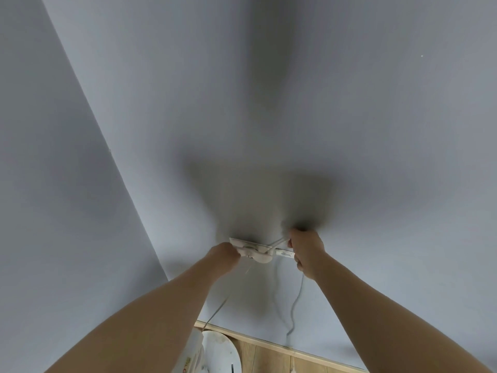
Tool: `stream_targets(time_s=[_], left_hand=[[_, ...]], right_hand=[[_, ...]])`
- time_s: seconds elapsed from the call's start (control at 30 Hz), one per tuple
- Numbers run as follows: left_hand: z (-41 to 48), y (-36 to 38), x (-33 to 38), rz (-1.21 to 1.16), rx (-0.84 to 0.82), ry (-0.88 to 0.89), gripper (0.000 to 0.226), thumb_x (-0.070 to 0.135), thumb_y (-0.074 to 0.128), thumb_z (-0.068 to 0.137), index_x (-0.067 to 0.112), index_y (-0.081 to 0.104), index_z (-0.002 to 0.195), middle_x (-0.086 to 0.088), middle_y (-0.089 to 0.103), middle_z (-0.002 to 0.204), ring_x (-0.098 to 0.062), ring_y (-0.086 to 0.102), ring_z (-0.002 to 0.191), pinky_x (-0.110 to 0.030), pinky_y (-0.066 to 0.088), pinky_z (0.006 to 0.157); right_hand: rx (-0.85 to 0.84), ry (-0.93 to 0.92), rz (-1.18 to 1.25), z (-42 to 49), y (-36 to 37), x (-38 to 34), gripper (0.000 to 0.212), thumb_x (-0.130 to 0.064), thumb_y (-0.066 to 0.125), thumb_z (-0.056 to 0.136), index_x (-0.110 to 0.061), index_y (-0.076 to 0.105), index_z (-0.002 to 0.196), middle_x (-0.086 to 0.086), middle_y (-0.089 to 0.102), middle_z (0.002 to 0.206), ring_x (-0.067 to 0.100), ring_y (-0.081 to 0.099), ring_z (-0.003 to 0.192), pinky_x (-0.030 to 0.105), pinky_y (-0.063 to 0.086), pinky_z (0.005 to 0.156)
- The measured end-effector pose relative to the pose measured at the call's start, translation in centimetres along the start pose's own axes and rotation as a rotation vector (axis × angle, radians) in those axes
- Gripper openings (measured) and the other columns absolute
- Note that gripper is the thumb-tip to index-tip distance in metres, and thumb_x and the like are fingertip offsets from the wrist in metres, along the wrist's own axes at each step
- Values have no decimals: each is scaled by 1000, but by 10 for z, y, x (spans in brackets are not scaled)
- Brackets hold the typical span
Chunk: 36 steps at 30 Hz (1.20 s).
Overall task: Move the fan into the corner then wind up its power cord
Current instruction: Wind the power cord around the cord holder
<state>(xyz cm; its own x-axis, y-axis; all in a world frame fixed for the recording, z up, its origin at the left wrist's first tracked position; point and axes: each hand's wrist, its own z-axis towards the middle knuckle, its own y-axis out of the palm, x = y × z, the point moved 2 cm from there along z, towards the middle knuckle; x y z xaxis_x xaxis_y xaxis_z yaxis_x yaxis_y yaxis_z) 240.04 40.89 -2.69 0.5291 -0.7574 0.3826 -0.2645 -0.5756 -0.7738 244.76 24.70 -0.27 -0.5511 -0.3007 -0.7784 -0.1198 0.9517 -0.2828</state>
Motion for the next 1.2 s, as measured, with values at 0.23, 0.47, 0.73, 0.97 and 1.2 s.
stream_targets(time_s=[0.23,0.47,0.73,0.97,1.2], left_hand=[[-3,-23,-14,-126,100,37,36,15,35,99,-3,59,120,-21,63,122,-34,61,114,-38,49,95],[-18,-29,-17,-289,58,104,25,15,41,96,8,61,109,-13,66,107,-27,67,95,-30,51,76],[-36,-36,-14,-559,-146,194,24,2,45,91,18,61,98,0,64,100,-11,61,84,-20,42,69],[-39,-37,-5,-851,-279,229,12,19,51,96,14,60,90,-3,64,81,-13,61,74,-26,49,80],[-35,-44,18,-552,-5,312,20,22,43,99,15,51,81,1,41,63,-11,35,54,-21,29,50]], right_hand=[[-180,155,317,-18,12,-18,26,-6,37,95,-6,45,70,4,39,68,15,35,57,25,51,57],[-233,-2,-183,-29,16,-37,35,-12,50,95,-6,56,61,0,40,59,9,29,52,17,28,48],[-252,97,306,-24,30,-34,19,-2,58,91,3,54,73,14,53,67,18,53,56,21,52,34],[-223,79,231,-26,29,-34,21,-6,58,92,-3,56,71,9,55,62,11,52,47,15,44,33],[-203,66,83,-29,31,-32,21,-9,49,93,-8,59,75,3,54,64,9,32,48,11,25,26]])
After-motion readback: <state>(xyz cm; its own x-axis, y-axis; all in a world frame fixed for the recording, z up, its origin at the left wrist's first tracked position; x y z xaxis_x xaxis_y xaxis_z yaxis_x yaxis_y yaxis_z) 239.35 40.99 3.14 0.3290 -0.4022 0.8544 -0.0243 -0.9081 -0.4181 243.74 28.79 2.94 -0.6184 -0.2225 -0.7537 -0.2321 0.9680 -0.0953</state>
